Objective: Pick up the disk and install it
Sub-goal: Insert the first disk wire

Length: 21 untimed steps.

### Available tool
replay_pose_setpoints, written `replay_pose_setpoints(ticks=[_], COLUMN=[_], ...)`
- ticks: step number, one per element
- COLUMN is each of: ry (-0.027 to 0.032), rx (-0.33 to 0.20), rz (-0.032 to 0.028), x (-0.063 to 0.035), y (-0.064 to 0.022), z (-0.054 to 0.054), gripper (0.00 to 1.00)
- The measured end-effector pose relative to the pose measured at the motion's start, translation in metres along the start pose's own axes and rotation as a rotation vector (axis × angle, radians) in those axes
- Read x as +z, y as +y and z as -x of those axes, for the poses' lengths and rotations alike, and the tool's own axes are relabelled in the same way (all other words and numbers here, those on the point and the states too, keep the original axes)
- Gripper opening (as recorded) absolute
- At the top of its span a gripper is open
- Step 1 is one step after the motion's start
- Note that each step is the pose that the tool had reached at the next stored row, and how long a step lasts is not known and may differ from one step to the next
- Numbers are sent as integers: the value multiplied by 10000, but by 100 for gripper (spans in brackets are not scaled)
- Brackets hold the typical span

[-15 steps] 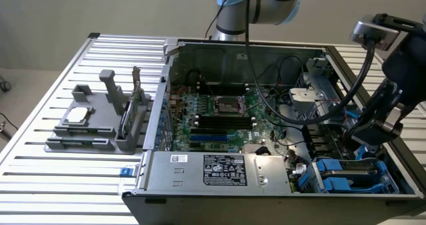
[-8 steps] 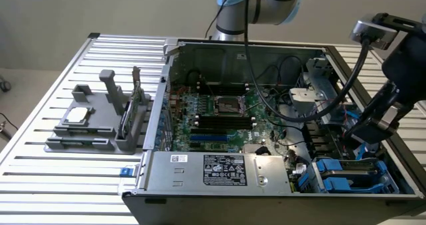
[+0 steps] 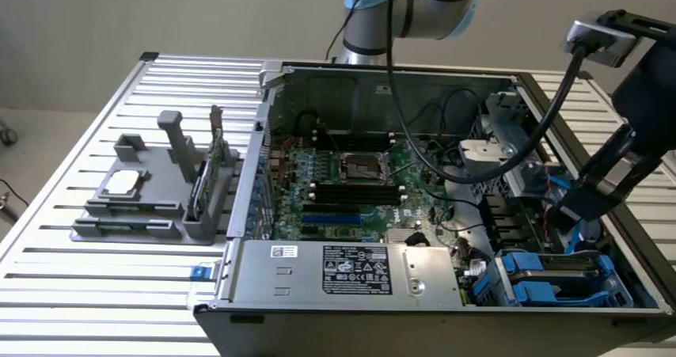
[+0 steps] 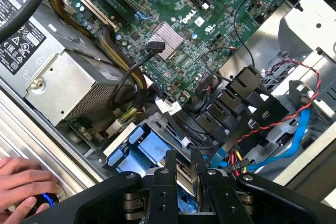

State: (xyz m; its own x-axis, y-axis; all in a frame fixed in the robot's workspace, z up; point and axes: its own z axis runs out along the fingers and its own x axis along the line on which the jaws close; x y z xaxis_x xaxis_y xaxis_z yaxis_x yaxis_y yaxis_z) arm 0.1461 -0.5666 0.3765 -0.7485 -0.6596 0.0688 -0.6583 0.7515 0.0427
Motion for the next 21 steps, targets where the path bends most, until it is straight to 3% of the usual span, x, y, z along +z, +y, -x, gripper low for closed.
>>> replay_pose_setpoints(ticks=[8, 21], ry=[-39, -145], rx=[899, 2623], rz=[47, 121], x=[-104, -107], y=[4, 5], z=[-8, -8], gripper=[26, 26])
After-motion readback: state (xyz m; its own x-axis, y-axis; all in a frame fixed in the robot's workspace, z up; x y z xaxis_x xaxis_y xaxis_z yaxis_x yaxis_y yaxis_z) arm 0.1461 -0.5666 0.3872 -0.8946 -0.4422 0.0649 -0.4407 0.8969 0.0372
